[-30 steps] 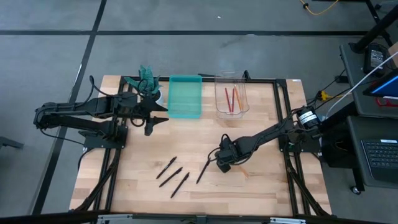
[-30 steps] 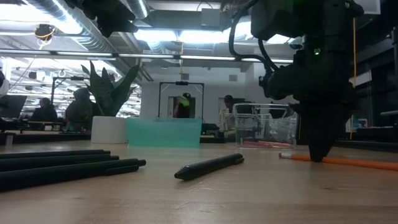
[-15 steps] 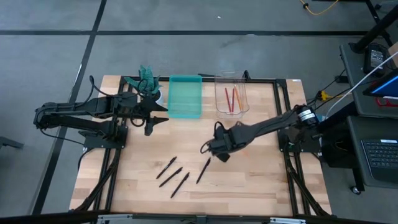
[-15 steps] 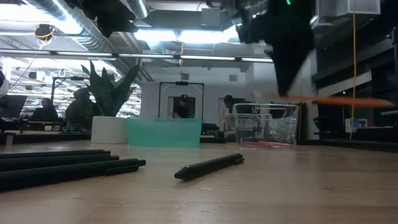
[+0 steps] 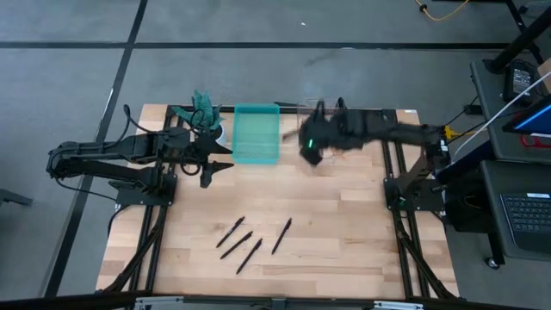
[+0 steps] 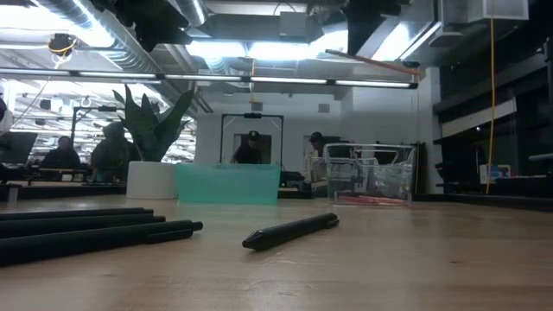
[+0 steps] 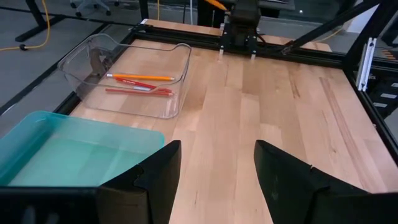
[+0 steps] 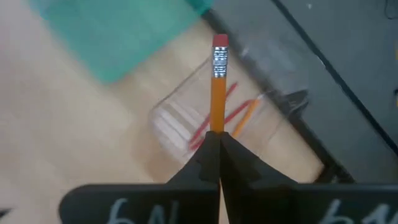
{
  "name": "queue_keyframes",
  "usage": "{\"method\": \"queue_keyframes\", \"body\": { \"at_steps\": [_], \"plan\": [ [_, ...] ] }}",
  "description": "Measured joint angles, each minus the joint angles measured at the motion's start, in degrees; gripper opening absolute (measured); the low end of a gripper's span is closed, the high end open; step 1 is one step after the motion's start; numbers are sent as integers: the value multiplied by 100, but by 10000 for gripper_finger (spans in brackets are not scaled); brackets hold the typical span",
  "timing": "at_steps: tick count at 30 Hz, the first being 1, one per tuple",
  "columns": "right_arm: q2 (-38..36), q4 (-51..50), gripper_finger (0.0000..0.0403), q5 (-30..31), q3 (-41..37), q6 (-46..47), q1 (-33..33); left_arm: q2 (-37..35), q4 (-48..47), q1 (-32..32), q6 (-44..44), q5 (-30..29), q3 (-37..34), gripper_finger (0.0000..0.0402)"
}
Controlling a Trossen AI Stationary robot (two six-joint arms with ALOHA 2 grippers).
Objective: Sort pens & pencils
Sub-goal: Put the yellow pencil into the transparent bin, then put the black pen into the green bin
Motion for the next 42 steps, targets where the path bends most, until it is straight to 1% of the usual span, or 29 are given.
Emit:
{"method": "queue_keyframes", "body": {
  "at_steps": [3,9,14,19,23,29,34,42],
  "plan": [
    [-187,292,1,-273,56,-485,-583,0,-2,0,0,-1,2,198],
    [-381,1128,1,-1454,17,-1355,-1794,-1,-2,0,26,0,2,198],
    [-263,1363,1,-2231,15,-1601,-2762,0,-34,0,26,0,2,198],
    [47,1652,1,-3233,8,-1687,-3452,-2,-42,0,26,0,2,198],
    [440,1670,1,-3705,6,-1696,-3726,0,-47,0,26,0,2,198],
    [1001,1558,1,-4024,6,-1939,-3780,0,-48,0,24,0,2,198],
    [1189,1566,1,-4063,6,-2007,-3741,-2,-50,0,20,0,2,198],
    [1195,1647,11,-4056,6,-1976,-3741,-2,-48,0,0,0,2,198]
  ]
}}
